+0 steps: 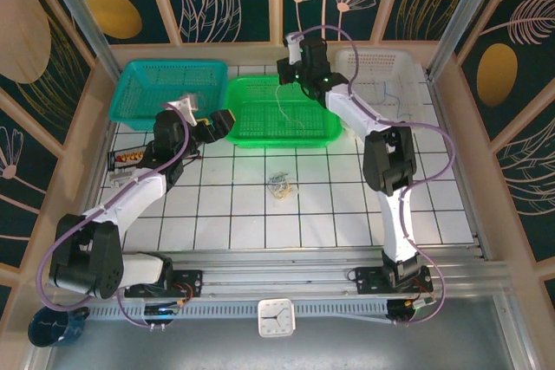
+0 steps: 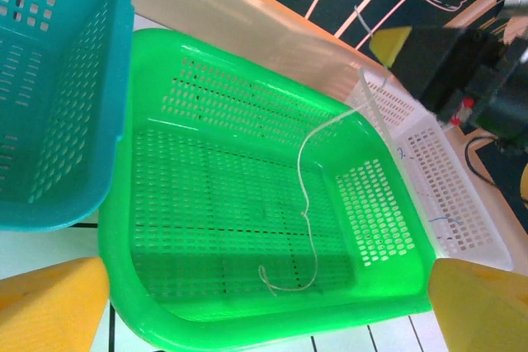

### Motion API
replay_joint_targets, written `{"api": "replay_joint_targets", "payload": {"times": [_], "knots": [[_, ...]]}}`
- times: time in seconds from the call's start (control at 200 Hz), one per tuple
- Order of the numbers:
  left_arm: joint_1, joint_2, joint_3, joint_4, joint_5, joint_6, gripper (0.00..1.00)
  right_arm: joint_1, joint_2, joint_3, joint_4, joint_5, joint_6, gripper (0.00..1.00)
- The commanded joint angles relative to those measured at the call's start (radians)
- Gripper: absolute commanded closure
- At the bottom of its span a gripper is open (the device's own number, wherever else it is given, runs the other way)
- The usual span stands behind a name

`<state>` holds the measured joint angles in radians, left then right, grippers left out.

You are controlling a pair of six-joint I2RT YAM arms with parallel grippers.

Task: Untangle the cables

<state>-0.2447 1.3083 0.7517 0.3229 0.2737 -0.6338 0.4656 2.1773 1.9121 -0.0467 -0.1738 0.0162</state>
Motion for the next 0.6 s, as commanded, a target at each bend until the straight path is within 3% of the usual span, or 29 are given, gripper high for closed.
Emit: {"api": "replay_joint_targets", "payload": {"times": [0.0,0.175,0.285,0.385,0.43,0.505,0.596], "knots": [[-0.001,-0.009,-0.013,0.047,0.010,-0.004,0.01,0.023,-0.073,-0.133,0.065,-0.081,0.029,1.00],[-0.002,-0.030,-0.023,0.051,0.011,-0.004,0.01,0.042,-0.108,-0.315,0.129,-0.130,0.078,1.00],[-0.001,-0.046,-0.031,0.052,0.011,-0.006,0.01,0.039,-0.084,-0.342,0.120,-0.128,0.091,1.00],[-0.001,-0.055,-0.034,0.048,0.017,-0.004,0.01,0.027,-0.084,-0.324,0.072,-0.116,0.082,0.66],[-0.002,-0.059,-0.031,0.043,0.022,-0.003,0.01,0.023,-0.109,-0.331,0.064,-0.118,0.081,0.57],[-0.001,-0.068,-0.031,0.035,0.028,0.002,0.01,0.022,-0.170,-0.354,0.067,-0.108,0.081,0.48],[-0.001,-0.082,-0.038,0.028,0.032,0.005,0.01,0.022,-0.236,-0.377,0.054,-0.097,0.079,0.46]]}}
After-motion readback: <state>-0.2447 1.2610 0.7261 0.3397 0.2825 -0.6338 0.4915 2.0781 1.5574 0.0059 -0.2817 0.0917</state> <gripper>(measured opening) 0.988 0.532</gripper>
